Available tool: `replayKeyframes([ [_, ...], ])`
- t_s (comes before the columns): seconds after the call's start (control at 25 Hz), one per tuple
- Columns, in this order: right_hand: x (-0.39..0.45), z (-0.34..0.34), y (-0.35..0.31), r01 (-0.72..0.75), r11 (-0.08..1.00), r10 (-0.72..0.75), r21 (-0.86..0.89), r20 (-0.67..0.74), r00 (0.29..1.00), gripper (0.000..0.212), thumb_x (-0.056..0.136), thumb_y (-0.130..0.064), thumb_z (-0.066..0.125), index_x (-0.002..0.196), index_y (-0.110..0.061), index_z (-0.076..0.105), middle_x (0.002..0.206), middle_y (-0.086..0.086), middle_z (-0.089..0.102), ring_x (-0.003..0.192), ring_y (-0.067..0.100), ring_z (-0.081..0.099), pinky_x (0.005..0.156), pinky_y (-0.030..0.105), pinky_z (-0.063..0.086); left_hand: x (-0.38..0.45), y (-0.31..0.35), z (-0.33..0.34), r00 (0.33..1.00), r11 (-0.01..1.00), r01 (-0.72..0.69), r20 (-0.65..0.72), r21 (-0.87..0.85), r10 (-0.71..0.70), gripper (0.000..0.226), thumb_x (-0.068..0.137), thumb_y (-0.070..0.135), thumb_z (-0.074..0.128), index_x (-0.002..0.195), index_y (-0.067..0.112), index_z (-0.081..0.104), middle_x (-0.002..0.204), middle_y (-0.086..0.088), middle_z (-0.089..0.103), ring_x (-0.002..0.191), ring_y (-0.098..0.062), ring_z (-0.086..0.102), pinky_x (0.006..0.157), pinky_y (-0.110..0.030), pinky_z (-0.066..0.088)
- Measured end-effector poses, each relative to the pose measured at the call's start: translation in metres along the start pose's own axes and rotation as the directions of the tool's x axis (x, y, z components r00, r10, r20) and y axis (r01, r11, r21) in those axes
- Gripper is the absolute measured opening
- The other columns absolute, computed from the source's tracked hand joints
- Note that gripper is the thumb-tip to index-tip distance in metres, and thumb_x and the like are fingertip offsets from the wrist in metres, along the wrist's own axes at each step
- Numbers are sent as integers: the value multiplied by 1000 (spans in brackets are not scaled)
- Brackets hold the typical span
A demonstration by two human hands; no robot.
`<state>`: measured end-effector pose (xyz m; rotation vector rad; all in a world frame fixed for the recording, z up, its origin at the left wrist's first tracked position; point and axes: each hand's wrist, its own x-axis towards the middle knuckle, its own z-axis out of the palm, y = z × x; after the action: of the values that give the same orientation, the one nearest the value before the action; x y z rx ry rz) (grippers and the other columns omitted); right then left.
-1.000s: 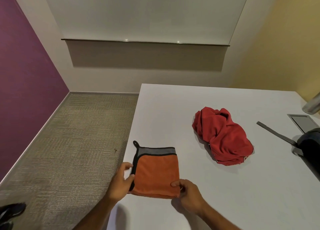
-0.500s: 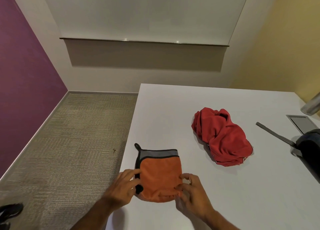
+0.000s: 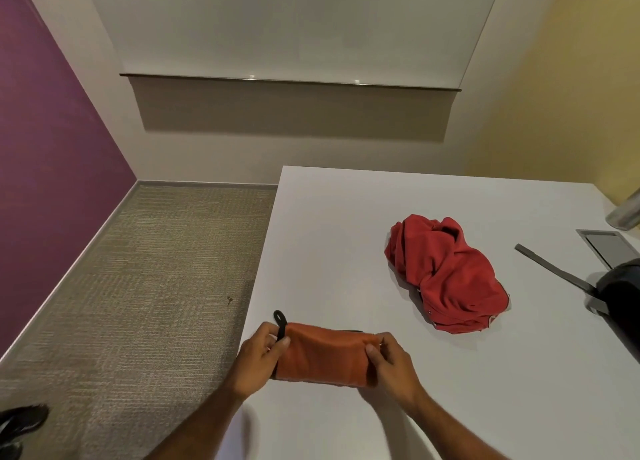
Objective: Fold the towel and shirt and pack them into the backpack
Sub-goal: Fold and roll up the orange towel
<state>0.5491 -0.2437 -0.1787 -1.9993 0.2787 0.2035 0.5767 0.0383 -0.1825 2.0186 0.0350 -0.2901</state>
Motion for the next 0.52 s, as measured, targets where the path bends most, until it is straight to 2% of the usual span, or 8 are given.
replayKeyframes([
  [0.12, 14, 8, -5, -80, 983, 72, -166, -54, 996, 11, 99, -23, 50, 97, -14, 55, 85, -6, 64, 83, 19, 62, 77, 35, 50, 13, 3, 6, 989, 978, 148, -48, 147, -143, 13, 97, 38, 53, 96, 25, 53, 85, 3, 67, 79, -15, 66, 68, -34, 54],
  [0.24, 26, 17, -11, -79, 947, 66, -311, -52, 996, 12, 99, -26, 47, 99, -15, 51, 86, -4, 62, 81, 20, 61, 75, 35, 50, 21, 6, 13, 971, 937, 235, -114, 260, -211, 18, 97, 37, 50, 96, 20, 50, 85, 2, 63, 81, -19, 64, 71, -37, 54],
  [0.36, 27, 22, -13, -91, 893, 58, -441, -88, 994, 12, 96, -30, 47, 101, -19, 50, 88, -5, 61, 80, 17, 59, 71, 34, 49, 20, 10, 19, 954, 873, 292, -182, 391, -238, 15, 97, 36, 49, 100, 22, 48, 88, 8, 57, 82, -16, 61, 68, -32, 51],
  [0.4, 25, 24, -13, -73, 874, 14, -481, -125, 992, 14, 96, -31, 47, 104, -21, 51, 94, -5, 62, 85, 17, 59, 73, 34, 50, 18, 10, 20, 959, 848, 258, -228, 463, -167, 13, 96, 36, 49, 103, 24, 48, 92, 10, 57, 85, -16, 61, 69, -32, 50],
  [0.44, 22, 24, -12, -20, 856, -78, -517, -167, 983, 19, 96, -32, 47, 110, -21, 54, 104, -4, 63, 94, 18, 59, 78, 35, 51, 17, 9, 23, 965, 819, 179, -259, 545, -39, 13, 96, 34, 48, 105, 26, 50, 97, 10, 59, 90, -16, 61, 72, -32, 50],
  [0.52, 15, 27, -7, 220, 784, -365, -581, -145, 920, 34, 97, -31, 48, 123, -13, 59, 123, 5, 63, 114, 26, 58, 94, 38, 47, 13, 8, 26, 939, 734, -77, -198, 675, 281, 25, 93, 28, 43, 113, 24, 59, 111, 8, 65, 106, -19, 63, 87, -35, 49],
])
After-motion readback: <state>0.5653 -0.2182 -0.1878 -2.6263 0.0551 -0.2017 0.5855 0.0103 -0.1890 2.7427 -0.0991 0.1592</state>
